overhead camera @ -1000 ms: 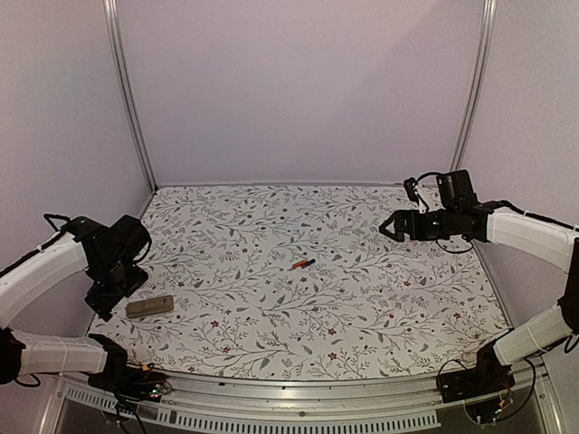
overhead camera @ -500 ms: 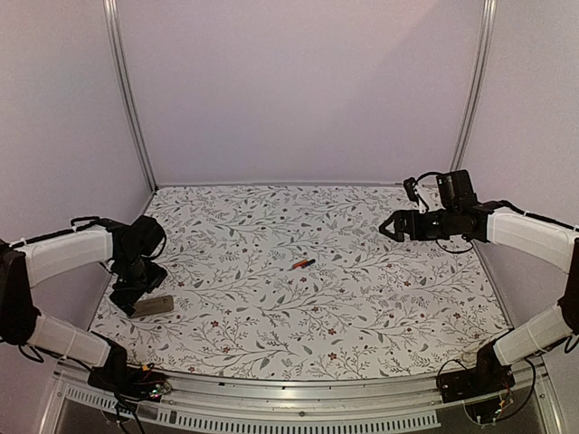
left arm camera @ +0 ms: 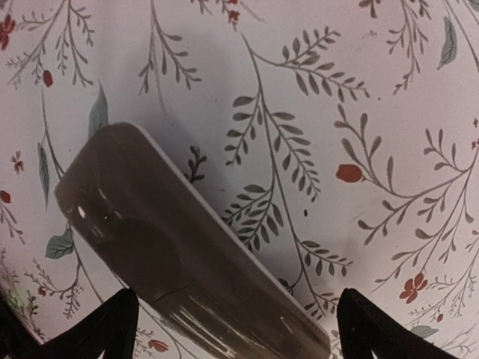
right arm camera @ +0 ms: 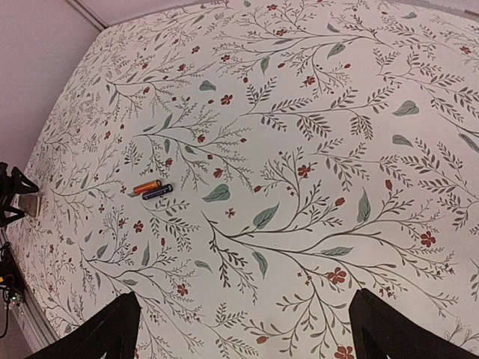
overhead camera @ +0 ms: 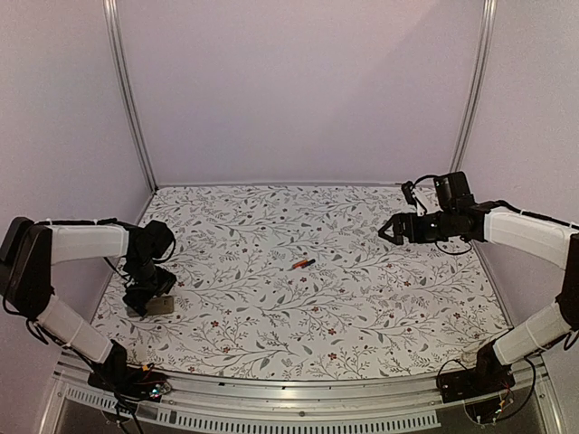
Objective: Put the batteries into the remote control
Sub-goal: Pick up the remote control from the corner of the board.
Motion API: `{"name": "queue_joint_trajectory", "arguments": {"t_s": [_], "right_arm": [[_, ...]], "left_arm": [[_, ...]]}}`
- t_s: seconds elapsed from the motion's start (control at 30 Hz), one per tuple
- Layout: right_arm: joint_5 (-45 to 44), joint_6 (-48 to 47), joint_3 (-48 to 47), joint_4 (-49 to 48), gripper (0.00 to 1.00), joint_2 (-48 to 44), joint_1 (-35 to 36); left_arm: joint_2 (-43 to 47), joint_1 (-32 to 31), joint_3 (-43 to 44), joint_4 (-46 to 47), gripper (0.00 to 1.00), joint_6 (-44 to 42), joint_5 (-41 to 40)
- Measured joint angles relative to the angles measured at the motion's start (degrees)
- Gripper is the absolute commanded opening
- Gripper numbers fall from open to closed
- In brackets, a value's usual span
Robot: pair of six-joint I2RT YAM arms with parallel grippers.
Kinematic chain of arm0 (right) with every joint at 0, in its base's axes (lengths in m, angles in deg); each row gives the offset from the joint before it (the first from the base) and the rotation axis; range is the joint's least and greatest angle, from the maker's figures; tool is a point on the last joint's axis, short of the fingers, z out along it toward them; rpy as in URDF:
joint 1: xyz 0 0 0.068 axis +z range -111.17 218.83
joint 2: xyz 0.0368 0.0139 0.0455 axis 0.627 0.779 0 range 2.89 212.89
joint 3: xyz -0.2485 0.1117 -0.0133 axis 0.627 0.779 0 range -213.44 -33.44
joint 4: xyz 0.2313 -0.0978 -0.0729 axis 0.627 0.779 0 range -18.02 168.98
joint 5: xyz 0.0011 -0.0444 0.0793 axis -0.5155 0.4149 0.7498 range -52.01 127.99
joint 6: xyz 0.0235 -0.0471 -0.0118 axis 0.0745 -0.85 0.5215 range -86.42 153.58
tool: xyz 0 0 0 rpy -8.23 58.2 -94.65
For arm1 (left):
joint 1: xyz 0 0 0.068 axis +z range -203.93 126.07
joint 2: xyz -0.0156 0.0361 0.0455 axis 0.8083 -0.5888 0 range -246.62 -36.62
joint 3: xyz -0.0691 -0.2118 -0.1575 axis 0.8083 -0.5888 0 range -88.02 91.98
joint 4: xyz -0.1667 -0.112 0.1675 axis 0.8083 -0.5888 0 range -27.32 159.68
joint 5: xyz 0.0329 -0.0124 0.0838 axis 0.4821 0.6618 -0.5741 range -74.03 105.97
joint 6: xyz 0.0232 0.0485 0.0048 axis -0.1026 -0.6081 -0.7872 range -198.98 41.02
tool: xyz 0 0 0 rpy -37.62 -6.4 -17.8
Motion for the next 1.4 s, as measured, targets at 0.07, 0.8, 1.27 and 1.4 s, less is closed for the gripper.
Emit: {"name": "queue_joint_trajectory", "arguments": {"t_s": [0.07,0.8,1.27,1.4], "right_arm": [[0.0,-0.1,0.0,0.0,0.99,0.3,0.0],[0.1,-0.5,-1.3,1.4,0.99,0.9,0.0],[9.3,8.4,-0.2,-3.8,0.99,1.0,0.0],[11.9,12.9,0.4,-6.2,0.98,0.7,0.3]], "left_arm": [[-0.4,0.1,0.0,0.1,0.84,-0.2,-0.1],[-7.1,-6.8,7.7,7.9,0.54,-15.3,0.6],[-11.2,-29.7,19.0,25.5,0.53,-47.4,0.4],[-12.9,-35.8,20.9,31.1,0.53,-54.8,1.4]]}}
